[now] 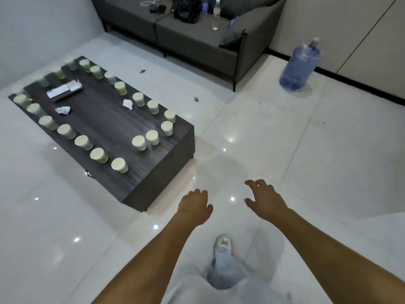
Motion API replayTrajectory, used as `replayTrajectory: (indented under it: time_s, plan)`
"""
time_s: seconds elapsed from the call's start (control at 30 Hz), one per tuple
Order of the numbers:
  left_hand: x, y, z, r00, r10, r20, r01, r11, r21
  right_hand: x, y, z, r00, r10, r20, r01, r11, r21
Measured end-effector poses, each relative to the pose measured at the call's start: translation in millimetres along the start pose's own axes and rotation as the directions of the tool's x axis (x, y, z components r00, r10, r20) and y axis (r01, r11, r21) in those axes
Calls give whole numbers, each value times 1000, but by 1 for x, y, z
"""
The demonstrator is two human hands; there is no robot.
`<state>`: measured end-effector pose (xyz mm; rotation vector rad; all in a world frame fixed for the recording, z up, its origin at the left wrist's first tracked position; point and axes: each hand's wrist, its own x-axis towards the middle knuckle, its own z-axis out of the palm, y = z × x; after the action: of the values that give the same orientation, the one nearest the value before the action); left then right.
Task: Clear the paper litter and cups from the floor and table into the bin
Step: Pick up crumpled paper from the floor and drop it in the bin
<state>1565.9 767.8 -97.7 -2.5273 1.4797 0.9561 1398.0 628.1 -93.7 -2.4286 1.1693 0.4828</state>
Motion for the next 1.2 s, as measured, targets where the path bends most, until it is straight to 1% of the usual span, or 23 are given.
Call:
replayTrajectory:
  time_s: [0.17,0.27,0.33,0.53,0.67,0.77,1.0,1.2]
  plan:
    - [85,20,-54,1000,-18,-12,17,999,-32,93,9,-55,998,-45,34,46,999,-19]
    - [136,16,-84,999,-50,13,51,997,-59,148,2,-78,995,-80,65,81,997,-15]
    - [184,8,-109,997,-73,15,74,995,-64,199,-1,-96,993,-95,73,97,995,-12]
    - [313,-6,-199,998,-59,34,61,997,-47,325,-1,-163,995,-63,83,62,998,15]
    - [379,-12,-252,998,-58,26,60,997,-58,395,3,-208,995,-45,92,43,999,26]
    - [423,-17,-282,998,-62,25,63,997,-54,446,4,-234,993,-58,101,56,998,25]
    - [558,-22,-350,990,-132,60,137,985,-104,599,11,-300,984,-104,148,106,994,-11]
    - [659,-33,-421,968,-247,50,252,946,-204,736,0,-373,965,-166,205,185,980,-76]
